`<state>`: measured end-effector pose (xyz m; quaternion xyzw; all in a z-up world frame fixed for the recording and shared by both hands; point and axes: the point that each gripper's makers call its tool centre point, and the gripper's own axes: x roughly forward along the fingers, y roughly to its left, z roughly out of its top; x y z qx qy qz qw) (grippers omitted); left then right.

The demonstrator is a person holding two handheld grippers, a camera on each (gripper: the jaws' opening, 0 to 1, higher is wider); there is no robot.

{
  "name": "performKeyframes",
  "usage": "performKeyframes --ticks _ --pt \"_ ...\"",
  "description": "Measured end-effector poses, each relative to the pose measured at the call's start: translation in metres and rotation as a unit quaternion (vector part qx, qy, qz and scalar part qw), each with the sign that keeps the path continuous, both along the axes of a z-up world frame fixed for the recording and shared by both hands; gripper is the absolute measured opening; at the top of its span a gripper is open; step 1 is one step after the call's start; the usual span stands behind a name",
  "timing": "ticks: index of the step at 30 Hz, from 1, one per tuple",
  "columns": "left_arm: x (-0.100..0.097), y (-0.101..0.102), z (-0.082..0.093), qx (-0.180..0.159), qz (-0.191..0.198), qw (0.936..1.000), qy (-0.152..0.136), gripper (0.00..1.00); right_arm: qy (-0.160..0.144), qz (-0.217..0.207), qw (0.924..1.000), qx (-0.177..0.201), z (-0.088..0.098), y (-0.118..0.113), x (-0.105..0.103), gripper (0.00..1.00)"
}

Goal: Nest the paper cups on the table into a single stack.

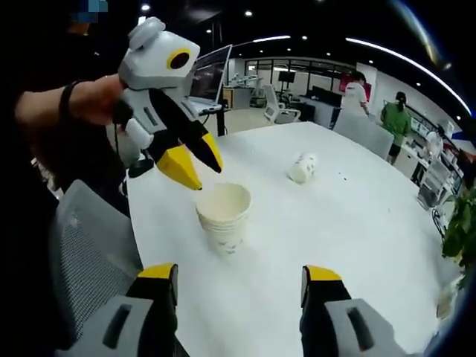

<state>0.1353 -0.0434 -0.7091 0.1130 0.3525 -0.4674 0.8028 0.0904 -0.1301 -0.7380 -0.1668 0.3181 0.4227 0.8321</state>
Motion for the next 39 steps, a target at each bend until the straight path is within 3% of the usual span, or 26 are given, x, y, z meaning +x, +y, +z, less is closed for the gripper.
performKeyframes --ticks 9,12,23,39 --pt "-0.001 0.023 0.005 -0.047 0.072 0.9963 0.005 0.47 0.012 -0.018 0.9996 0.021 0.001 -0.002 0.013 0.67" --pt "-0.001 0.034 0.008 -0.069 0.098 0.9927 0.011 0.52 0.021 -0.032 0.9982 0.047 0.007 0.0 0.02 0.67" --pt "-0.003 0.074 -0.004 -0.082 0.17 0.9819 0.013 0.7 0.034 -0.05 0.9952 0.076 0.013 0.004 0.045 0.68" --pt "-0.015 0.099 -0.005 -0.092 0.214 0.9725 0.011 0.75 0.053 -0.06 0.9919 0.099 0.021 0.027 0.087 0.69"
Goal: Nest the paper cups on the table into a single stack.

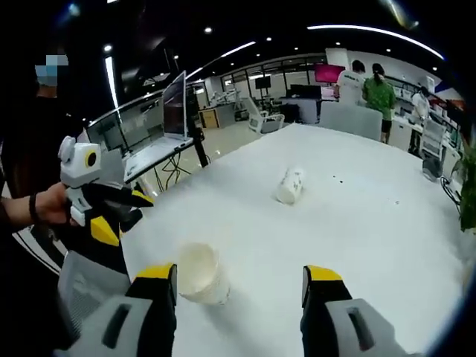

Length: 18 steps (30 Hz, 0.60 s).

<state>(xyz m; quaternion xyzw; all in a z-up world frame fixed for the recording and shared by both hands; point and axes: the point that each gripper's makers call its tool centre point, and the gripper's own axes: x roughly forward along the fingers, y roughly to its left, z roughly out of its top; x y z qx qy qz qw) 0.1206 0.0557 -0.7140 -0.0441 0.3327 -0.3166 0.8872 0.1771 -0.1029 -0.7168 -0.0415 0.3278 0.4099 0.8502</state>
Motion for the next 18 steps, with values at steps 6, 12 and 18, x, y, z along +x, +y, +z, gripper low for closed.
performKeyframes --ticks 6,12,18 --pt "-0.002 0.006 -0.002 -0.002 0.01 0.9999 0.002 0.75 0.017 -0.018 0.9996 0.014 0.002 0.015 0.028 0.69" --pt "-0.004 0.007 -0.002 -0.002 0.013 0.9999 0.002 0.74 0.032 -0.039 0.9984 0.025 -0.001 0.026 0.062 0.68" --pt "-0.009 0.004 -0.004 -0.001 0.015 0.9999 0.004 0.74 0.044 -0.048 0.9975 0.029 -0.005 0.043 0.097 0.68"
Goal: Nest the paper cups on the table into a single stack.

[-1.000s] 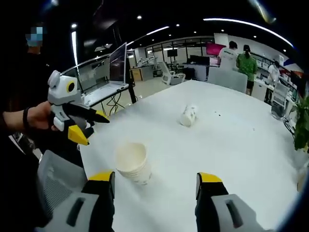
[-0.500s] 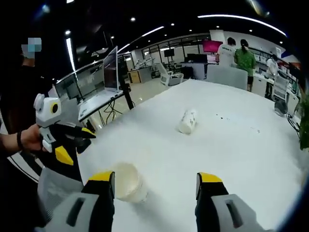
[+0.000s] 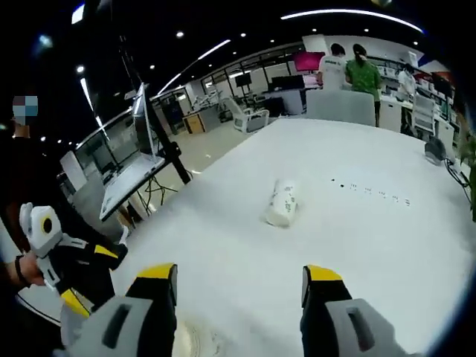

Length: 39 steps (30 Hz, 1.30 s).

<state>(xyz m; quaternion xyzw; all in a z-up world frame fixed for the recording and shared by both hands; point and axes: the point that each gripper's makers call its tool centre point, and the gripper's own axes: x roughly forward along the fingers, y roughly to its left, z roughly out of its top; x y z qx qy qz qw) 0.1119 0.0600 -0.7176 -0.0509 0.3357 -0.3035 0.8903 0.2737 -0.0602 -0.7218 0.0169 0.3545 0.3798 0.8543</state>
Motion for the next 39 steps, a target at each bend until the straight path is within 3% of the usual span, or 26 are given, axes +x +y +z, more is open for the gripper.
performKeyframes --ticks 10,17,21,24,27,39 --pt "0.002 0.0 -0.004 0.004 0.003 1.0 0.007 0.73 0.014 -0.005 0.9998 -0.015 -0.023 0.035 0.063 0.68" --pt "0.002 -0.004 -0.01 0.0 0.007 0.9999 0.014 0.73 0.059 -0.095 0.9938 -0.003 -0.055 0.043 0.11 0.68" --pt "0.001 -0.008 -0.011 0.0 0.007 0.9998 0.016 0.73 0.066 -0.114 0.9912 -0.01 -0.073 0.045 0.13 0.67" --pt "0.002 -0.008 -0.012 0.0 0.009 0.9998 0.018 0.73 0.081 -0.131 0.9879 -0.016 -0.087 0.043 0.142 0.65" --pt "0.003 -0.007 -0.014 -0.005 0.016 0.9996 0.021 0.72 0.072 -0.144 0.9868 -0.019 -0.093 0.043 0.153 0.57" --pt "0.001 -0.005 -0.022 -0.007 0.033 0.999 0.03 0.72 0.065 -0.125 0.9881 -0.062 -0.123 0.055 0.169 0.54"
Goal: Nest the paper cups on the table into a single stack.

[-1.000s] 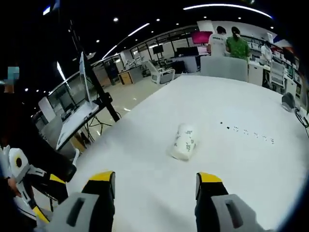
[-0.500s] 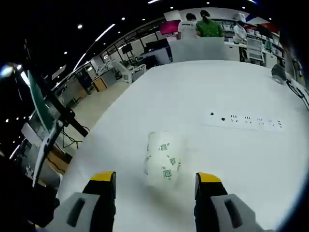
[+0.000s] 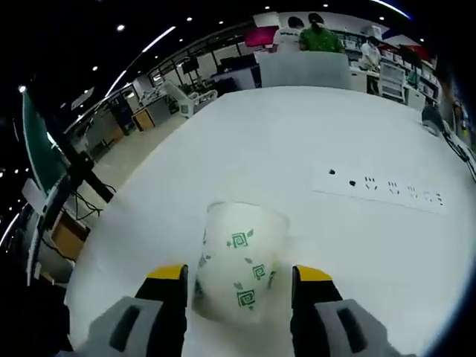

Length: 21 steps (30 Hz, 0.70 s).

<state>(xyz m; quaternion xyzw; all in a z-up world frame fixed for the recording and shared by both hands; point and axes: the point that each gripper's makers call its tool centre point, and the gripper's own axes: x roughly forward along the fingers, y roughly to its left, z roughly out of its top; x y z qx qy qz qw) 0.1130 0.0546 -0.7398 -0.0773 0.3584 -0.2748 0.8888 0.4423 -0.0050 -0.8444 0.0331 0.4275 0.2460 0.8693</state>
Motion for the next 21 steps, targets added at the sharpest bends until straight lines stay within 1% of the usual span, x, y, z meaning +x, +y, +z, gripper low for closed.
performKeyframes --ticks 2,3,4,6,7,8,10,12,14,15,21 --pt "-0.001 0.0 0.0 0.0 0.004 1.0 0.001 0.72 -0.009 0.007 0.9999 -0.004 0.003 0.003 -0.007 0.39" --pt "-0.001 0.0 0.0 0.0 0.004 1.0 0.001 0.72 -0.015 0.01 0.9998 -0.008 0.006 0.003 -0.008 0.41" --pt "-0.002 0.0 0.0 0.0 0.005 1.0 0.002 0.71 -0.02 0.013 0.9997 -0.007 0.008 0.004 -0.009 0.4" --pt "-0.004 0.0 -0.001 0.002 0.004 1.0 0.004 0.71 -0.019 0.021 0.9996 -0.002 0.013 0.008 -0.019 0.39" --pt "-0.005 0.0 -0.001 0.004 0.004 1.0 0.004 0.71 -0.011 0.03 0.9995 0.004 0.014 0.011 -0.026 0.38" --pt "-0.005 0.0 -0.001 0.003 0.004 1.0 0.005 0.71 -0.008 0.03 0.9995 0.005 0.015 0.011 -0.03 0.38" --pt "-0.005 0.001 -0.001 0.003 0.003 1.0 0.006 0.71 -0.013 0.036 0.9993 0.006 0.02 0.011 -0.036 0.38" --pt "-0.005 0.0 0.0 0.003 0.0 1.0 0.004 0.71 -0.021 0.047 0.9986 0.01 0.029 0.013 -0.045 0.38" --pt "-0.004 0.001 0.001 0.002 0.001 1.0 0.003 0.71 -0.03 0.052 0.998 0.02 0.038 0.015 -0.048 0.38" --pt "-0.004 0.002 0.001 0.001 0.001 1.0 0.003 0.71 -0.032 0.054 0.9978 0.021 0.04 0.014 -0.047 0.38" --pt "0.001 0.002 0.007 -0.003 -0.003 1.0 -0.004 0.7 -0.049 0.069 0.996 0.027 0.066 0.006 -0.066 0.38"
